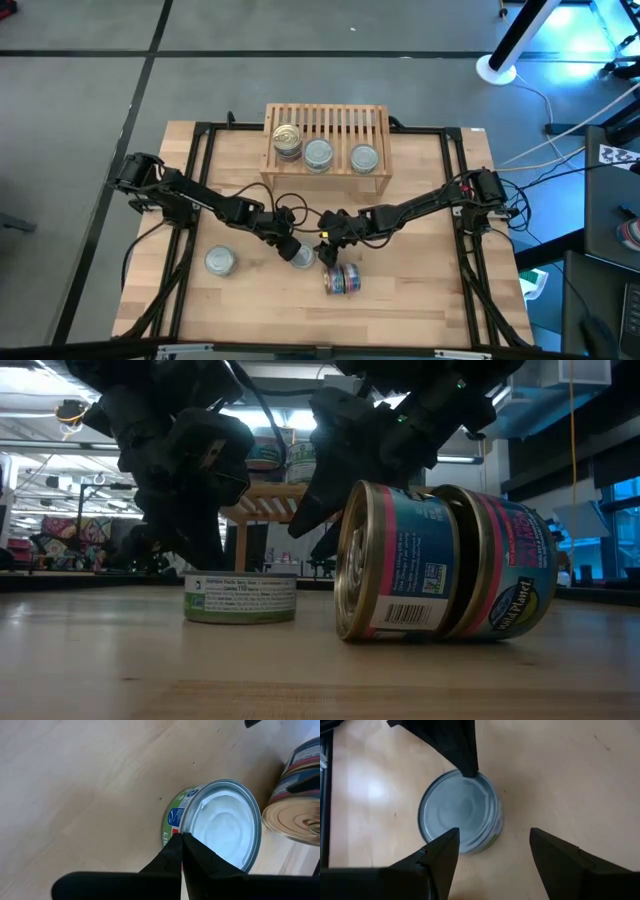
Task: Stack canned seafood by type on shelf
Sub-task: Stack the green tuna can on top of the other green tuna can on the shelf
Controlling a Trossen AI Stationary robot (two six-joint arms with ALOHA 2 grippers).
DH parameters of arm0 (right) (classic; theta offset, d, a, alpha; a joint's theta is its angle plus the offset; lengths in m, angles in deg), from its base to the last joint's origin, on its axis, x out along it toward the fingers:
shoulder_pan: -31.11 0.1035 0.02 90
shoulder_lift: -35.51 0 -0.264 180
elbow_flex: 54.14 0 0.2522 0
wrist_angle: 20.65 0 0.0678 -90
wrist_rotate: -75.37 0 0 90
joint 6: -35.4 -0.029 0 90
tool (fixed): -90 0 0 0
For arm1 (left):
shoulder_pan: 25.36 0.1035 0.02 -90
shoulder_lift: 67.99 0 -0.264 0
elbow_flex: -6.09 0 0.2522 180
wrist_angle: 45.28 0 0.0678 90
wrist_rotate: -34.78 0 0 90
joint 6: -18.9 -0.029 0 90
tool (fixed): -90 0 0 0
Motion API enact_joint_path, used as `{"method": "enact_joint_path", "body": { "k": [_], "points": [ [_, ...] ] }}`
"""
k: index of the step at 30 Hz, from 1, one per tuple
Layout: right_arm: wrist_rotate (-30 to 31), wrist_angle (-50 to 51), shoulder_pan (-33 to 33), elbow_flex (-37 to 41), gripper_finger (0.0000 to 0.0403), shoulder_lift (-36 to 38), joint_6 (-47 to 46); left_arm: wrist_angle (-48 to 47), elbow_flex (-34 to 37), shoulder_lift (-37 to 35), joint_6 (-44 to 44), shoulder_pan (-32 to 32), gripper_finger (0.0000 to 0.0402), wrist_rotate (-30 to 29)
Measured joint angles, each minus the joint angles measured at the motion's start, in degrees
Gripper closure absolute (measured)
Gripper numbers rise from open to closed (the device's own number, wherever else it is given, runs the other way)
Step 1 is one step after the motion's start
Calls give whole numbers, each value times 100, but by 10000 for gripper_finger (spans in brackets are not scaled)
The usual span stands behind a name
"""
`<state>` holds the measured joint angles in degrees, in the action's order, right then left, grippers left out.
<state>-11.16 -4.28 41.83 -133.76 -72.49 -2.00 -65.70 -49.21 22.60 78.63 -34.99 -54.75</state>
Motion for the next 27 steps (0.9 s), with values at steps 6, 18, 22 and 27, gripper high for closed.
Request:
{"method": "enact_joint_path", "body": {
  "k": [6, 18, 22, 27],
  "points": [
    [-174, 0, -111, -2, 159, 0, 21, 20, 0, 0, -96, 84, 401, 11],
    [-669, -2, -374, -4, 159, -2, 21, 9, 0, -87, -132, 129, 401, 11],
    [-876, -14, -376, -4, 159, -2, 21, 28, 0, -98, -168, 127, 401, 11],
    [-905, -17, -372, -4, 159, -2, 21, 68, 0, -98, -244, 127, 401, 13]
  ]
}}
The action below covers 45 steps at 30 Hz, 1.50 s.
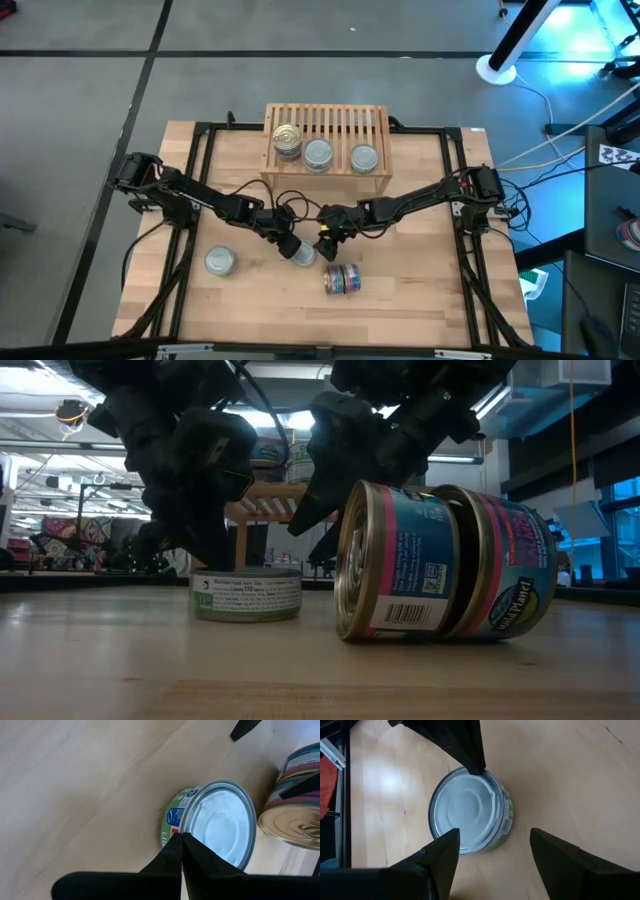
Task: Stack canned seafood by type on shelf
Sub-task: Stack the green tuna can on top of the other green tuna can on the shelf
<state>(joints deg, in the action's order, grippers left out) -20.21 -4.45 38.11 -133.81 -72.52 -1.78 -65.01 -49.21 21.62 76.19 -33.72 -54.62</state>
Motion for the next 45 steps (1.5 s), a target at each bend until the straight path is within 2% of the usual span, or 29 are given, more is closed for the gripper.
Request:
{"method": "enact_joint_path", "body": {
  "k": [23, 35, 45],
  "points": [
    [-3, 65, 15, -2, 159, 0, -7, 216, -7, -9, -182, -219, 401, -133],
    [-157, 70, 33, -2, 159, 0, -344, 249, -9, -9, -205, -266, 401, -155],
    [122, 118, 292, -2, 159, 0, -348, 264, -9, -9, -189, -417, 401, -306]
  ]
}}
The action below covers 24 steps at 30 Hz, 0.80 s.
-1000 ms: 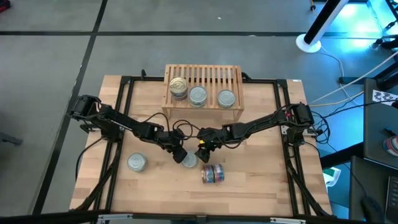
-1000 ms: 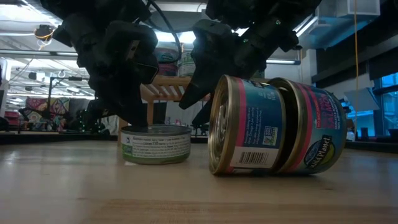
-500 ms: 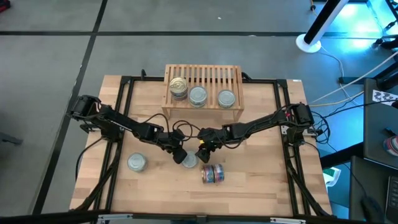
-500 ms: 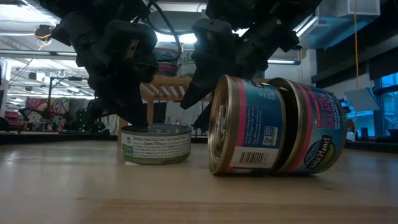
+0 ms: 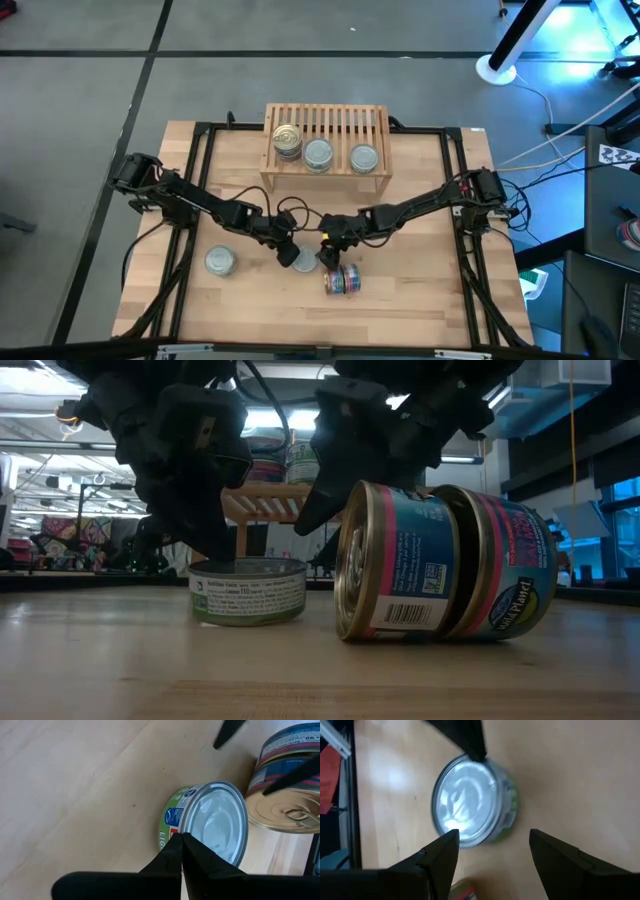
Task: Stack canned seafood by type on shelf
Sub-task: Stack the green tuna can on top of the other green tuna can on the shelf
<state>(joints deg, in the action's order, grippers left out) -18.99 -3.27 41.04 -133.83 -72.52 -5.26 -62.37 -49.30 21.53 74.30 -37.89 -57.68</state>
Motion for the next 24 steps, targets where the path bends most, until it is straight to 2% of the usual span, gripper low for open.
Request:
{"method": "enact_joint_path", "body": {
  "k": [18, 24],
  "points": [
    [-137, -394, -107, -2, 159, -271, 210, 0, -7, -2, 11, -20, 401, -44],
    [-765, -749, -283, -7, 159, -539, 204, 79, -7, -2, -35, -22, 401, -90]
  ]
}}
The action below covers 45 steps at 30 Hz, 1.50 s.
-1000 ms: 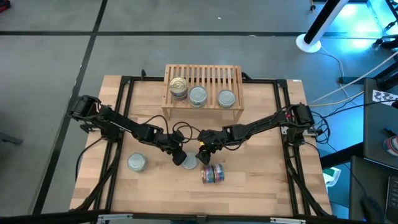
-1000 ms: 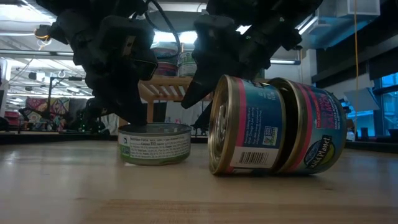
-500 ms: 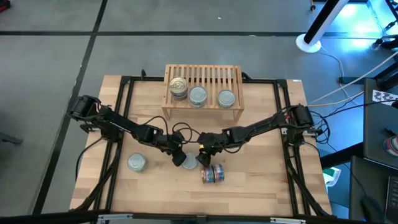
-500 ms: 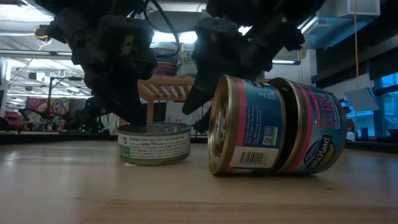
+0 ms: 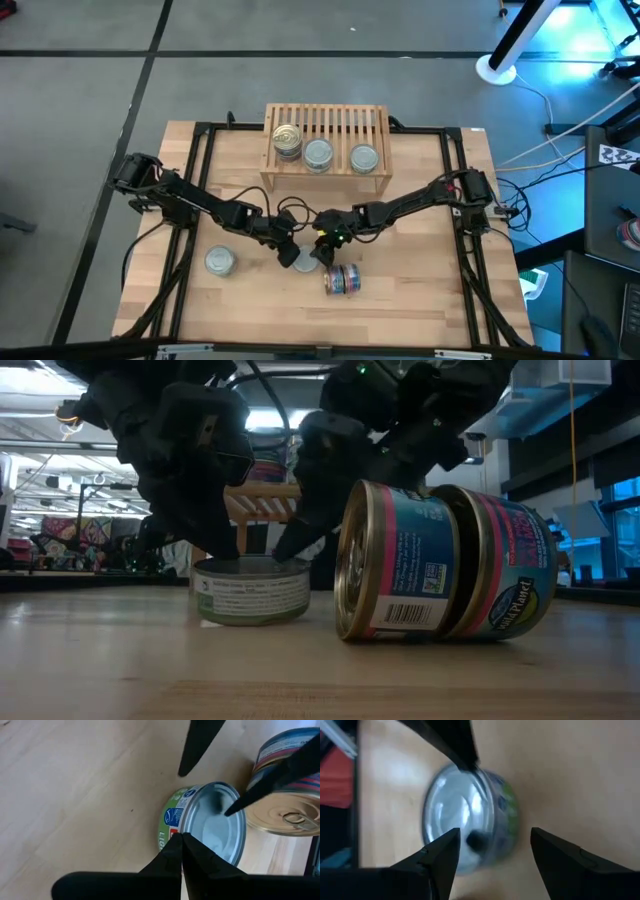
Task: Stack canned seafood by type on shelf
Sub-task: Stack the green tuna can on top of the other green tuna can on the shelf
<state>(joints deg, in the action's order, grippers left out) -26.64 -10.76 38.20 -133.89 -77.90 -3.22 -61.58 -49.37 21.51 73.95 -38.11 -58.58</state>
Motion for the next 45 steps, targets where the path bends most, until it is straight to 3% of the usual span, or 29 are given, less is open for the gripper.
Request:
{"method": "enact_joint_path", "body": {
  "k": [13, 28, 45],
  "points": [
    [-937, -297, -173, 9, 159, -75, 0, 90, -2, -2, -204, -7, 401, -164],
    [-1016, -227, -443, 9, 159, -75, -173, 193, 0, -2, -363, -183, 401, -360],
    [-1506, -452, -448, 8, 159, -246, -152, 218, -2, -2, -555, -190, 401, -439]
  ]
}}
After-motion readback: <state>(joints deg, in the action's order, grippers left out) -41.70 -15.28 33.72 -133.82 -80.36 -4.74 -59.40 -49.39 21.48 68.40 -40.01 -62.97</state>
